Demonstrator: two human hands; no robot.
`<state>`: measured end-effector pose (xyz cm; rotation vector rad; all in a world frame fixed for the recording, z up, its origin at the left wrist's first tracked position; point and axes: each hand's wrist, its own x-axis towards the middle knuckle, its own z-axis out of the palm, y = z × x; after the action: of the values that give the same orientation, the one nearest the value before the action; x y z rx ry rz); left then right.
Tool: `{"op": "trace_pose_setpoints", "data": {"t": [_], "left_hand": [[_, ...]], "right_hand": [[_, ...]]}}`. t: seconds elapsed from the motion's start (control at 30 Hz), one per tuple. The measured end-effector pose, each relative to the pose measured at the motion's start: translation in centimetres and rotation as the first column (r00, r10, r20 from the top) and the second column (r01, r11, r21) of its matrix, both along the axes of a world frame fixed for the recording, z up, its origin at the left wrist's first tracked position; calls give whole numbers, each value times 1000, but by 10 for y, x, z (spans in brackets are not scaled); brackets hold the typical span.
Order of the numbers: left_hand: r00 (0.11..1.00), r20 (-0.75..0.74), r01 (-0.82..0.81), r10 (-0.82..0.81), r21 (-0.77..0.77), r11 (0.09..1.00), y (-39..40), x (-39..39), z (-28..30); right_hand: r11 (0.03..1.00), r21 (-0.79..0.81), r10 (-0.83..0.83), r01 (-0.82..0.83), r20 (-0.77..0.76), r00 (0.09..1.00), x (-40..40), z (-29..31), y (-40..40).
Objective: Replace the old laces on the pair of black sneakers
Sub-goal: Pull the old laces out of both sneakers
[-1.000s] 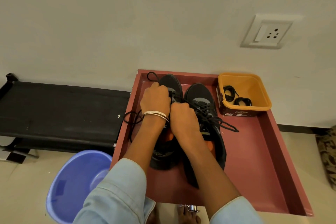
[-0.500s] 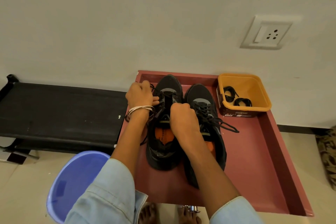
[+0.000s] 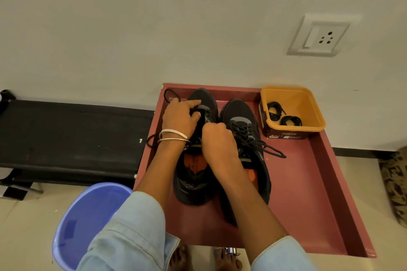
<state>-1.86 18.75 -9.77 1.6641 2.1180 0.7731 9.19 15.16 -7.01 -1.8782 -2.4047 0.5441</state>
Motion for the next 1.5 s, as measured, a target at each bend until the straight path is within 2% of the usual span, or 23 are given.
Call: {"op": "trace_pose_setpoints", "data": {"t": [0.1, 0.3, 0.43, 0.5, 0.6, 0.67, 0.7, 0.73, 0.77, 0.8, 0.87, 0.97, 1.0, 1.03, 1.1, 1.17, 1.23, 1.3, 1.33, 1.37, 1.43, 1.5], "left_hand": [[994, -103, 30, -33, -29, 999, 0, 3, 5], [938, -346, -41, 26, -35, 999, 5, 15, 8], [896, -442, 25, -35, -27, 999, 5, 15, 12], [900, -434, 33, -40, -24, 999, 5, 13, 14], [953, -301, -21, 21, 1, 1000, 4, 11, 13], [985, -85, -149, 152, 32, 988, 1, 7, 14], [968, 72, -241, 240, 6, 971, -1, 4, 17], [916, 254, -318, 311, -14, 948, -3, -1, 17], [830, 423, -379, 363, -50, 924, -6, -5, 20], [764, 507, -420, 399, -78, 904, -8, -11, 19], [708, 526, -444, 470, -185, 877, -13, -20, 20], [664, 533, -351, 524, -397, 848, -21, -28, 16], [676, 514, -330, 527, -429, 841, -23, -31, 14], [725, 449, -325, 523, -446, 834, -26, -32, 14], [871, 232, -278, 434, -496, 823, -32, -36, 19], [963, 19, -210, 269, -569, 795, -39, -38, 28], [967, -135, -254, 216, -593, 765, -40, -41, 36], [924, -288, -366, 250, -487, 793, -44, -37, 50], [908, -327, -382, 262, -388, 839, -46, -33, 56], [926, -286, -330, 247, -292, 898, -46, -29, 60], [995, -65, -95, 82, -226, 970, -46, -24, 64], [993, 36, 115, -109, -363, 925, -46, -16, 56]], "right_hand": [[1000, 1, -2, 2, -5, 1000, 0, 0, 0], [1000, -6, 3, -3, -19, 1000, 1, 1, 1], [1000, -22, -3, 3, -11, 1000, 1, 3, 1], [1000, -26, -4, 4, -11, 1000, 0, 3, 1], [1000, -28, -2, 2, -6, 1000, -1, 3, 1], [1000, -24, -5, 5, -4, 1000, 0, 2, 1], [1000, -17, -6, 6, -5, 1000, 0, 2, 1], [1000, -11, -6, 6, -4, 1000, 1, 2, 1], [1000, -7, -4, 4, -3, 1000, 1, 2, 0], [1000, -9, 0, 0, -1, 1000, 1, 3, 0], [1000, -20, 0, 0, -2, 1000, 1, 3, 1], [998, -57, 16, -16, -2, 1000, 2, 10, 2], [998, -65, 22, -23, -4, 1000, 3, 13, 3], [998, -59, 26, -27, -13, 1000, 4, 17, 3], [1000, -5, 13, -14, -57, 998, 7, 23, 7], [994, 106, 3, 12, -143, 990, 6, 25, 13], [981, 194, 31, 13, -218, 975, 3, 20, 19], [979, 205, 71, -19, -252, 965, 2, 11, 22], [980, 196, 90, -40, -257, 962, 1, 6, 22], [981, 186, 102, -55, -256, 961, 2, 2, 22], [986, 149, 108, -72, -252, 962, 2, -2, 22], [988, 115, 121, -99, -206, 971, 1, -6, 23]]}}
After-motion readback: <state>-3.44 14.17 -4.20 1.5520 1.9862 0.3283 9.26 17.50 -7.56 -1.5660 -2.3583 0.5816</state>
